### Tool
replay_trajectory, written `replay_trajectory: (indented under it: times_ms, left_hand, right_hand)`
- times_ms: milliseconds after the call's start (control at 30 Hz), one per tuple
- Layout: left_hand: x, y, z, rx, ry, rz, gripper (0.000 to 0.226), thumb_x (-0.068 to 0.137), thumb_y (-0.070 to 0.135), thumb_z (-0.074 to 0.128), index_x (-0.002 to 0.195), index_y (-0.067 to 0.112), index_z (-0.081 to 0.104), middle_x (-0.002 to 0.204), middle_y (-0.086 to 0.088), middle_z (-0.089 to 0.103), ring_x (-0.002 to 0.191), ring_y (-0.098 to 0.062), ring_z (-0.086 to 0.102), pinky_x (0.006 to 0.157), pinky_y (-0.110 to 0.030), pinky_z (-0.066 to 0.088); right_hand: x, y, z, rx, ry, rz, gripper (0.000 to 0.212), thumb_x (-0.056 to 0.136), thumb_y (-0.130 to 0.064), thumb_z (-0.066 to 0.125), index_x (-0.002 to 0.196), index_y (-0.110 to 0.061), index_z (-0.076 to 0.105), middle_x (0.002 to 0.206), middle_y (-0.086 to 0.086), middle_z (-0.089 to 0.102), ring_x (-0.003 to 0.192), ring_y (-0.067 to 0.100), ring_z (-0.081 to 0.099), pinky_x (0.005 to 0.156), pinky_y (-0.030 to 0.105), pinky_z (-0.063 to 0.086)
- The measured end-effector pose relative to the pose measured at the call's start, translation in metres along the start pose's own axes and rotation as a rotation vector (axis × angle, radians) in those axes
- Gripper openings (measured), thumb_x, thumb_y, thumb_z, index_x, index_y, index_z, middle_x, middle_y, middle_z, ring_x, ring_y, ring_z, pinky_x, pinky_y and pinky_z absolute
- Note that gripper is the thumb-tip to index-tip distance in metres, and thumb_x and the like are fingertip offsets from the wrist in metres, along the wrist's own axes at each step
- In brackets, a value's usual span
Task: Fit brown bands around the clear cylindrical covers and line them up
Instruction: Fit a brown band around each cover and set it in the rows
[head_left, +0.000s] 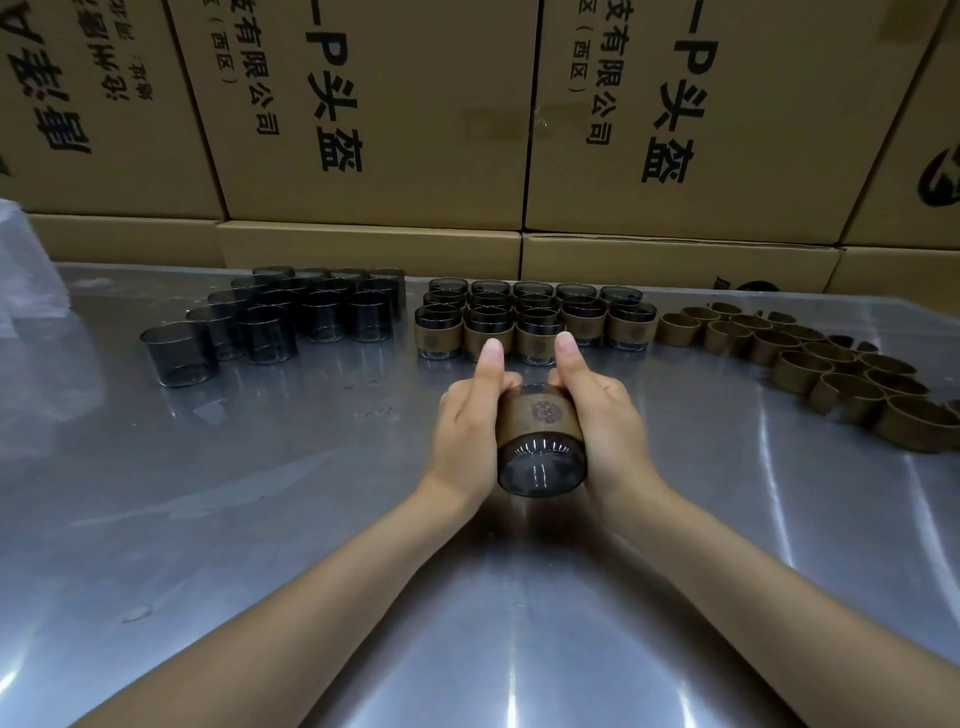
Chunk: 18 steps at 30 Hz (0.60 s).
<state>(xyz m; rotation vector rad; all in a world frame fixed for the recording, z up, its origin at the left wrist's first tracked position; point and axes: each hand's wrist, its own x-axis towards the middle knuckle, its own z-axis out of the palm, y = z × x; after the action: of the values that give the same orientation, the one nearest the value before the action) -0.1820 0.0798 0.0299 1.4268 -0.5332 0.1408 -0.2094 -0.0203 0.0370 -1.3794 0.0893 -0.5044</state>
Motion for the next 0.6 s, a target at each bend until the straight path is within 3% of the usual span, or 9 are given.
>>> replay_trajectory:
  times_ms: [133, 333, 600]
  left_hand:
    - [0.0027, -0.0009, -0.0005, -0.03, -0.005, -0.007, 0.068, 0.104, 0.031, 0.032, 0.064, -0.022, 0.046, 0.051, -0.003, 0.041, 0.045, -0.006, 0.041, 0.047, -0.009, 0.036]
    - [0.0051, -0.0056, -0.0023, -0.014, -0.032, -0.01, 0.059, 0.104, 0.033, 0.031, 0.052, 0.007, 0.042, 0.046, 0.004, 0.038, 0.043, -0.006, 0.039, 0.047, -0.015, 0.035]
    - [0.0048, -0.0076, -0.0023, 0.007, -0.026, 0.022, 0.06, 0.105, 0.033, 0.032, 0.049, 0.013, 0.038, 0.045, 0.007, 0.035, 0.043, -0.006, 0.036, 0.046, -0.018, 0.032]
  right_hand:
    - [0.0014, 0.0009, -0.0005, -0.054, -0.003, -0.029, 0.045, 0.094, -0.043, 0.053, 0.057, -0.016, 0.051, 0.045, -0.009, 0.052, 0.043, 0.002, 0.051, 0.045, 0.012, 0.042]
    - [0.0015, -0.0006, -0.0012, -0.071, -0.011, -0.024, 0.046, 0.094, -0.044, 0.051, 0.058, -0.015, 0.051, 0.044, -0.01, 0.052, 0.041, 0.0, 0.052, 0.044, 0.01, 0.041]
    - [0.0035, 0.0027, -0.0028, -0.114, -0.034, -0.052, 0.05, 0.094, -0.048, 0.047, 0.054, -0.018, 0.047, 0.045, -0.011, 0.046, 0.041, 0.002, 0.046, 0.044, 0.011, 0.038]
